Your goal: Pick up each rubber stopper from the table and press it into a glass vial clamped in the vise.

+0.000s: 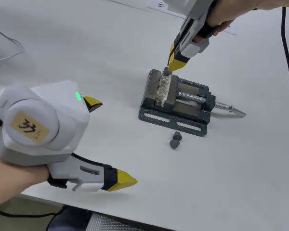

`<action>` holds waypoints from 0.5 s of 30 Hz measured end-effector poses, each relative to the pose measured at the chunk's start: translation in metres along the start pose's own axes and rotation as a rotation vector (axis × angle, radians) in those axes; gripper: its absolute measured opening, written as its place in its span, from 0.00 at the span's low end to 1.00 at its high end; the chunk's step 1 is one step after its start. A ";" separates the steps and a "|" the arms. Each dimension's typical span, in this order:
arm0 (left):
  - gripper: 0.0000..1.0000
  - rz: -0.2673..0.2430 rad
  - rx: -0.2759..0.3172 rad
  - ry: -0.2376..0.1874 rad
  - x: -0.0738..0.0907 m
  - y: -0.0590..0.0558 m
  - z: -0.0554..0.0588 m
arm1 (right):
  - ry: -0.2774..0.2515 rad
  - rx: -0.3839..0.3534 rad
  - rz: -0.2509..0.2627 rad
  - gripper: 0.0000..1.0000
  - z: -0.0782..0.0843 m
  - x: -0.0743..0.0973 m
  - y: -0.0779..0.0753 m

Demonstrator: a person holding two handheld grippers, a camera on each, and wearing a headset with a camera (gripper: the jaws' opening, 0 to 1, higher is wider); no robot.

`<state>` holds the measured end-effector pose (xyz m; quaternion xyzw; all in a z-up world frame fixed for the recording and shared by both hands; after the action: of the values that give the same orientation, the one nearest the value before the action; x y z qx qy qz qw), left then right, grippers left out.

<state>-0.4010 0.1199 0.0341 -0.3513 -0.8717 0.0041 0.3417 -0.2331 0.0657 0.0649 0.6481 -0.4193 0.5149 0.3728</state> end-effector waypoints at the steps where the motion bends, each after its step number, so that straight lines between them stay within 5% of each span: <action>1: 0.95 0.000 0.001 0.000 0.000 0.000 0.000 | 0.000 0.001 0.000 0.00 0.000 0.000 0.000; 15: 0.95 0.009 0.006 0.002 -0.003 -0.002 0.000 | 0.001 0.020 0.009 0.00 0.001 -0.003 -0.002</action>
<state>-0.4005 0.1159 0.0329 -0.3544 -0.8696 0.0077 0.3437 -0.2317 0.0658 0.0617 0.6496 -0.4169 0.5211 0.3642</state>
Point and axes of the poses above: the centre of the closed fingertips' face, and the gripper's own axes: x roughly backward along the fingers, y roughly to its left, z roughly out of its underside, the point moved 3 cm from there along x, roughly backward along the fingers, and after that the axes turned 12 degrees about x, right-handed, at the moved point
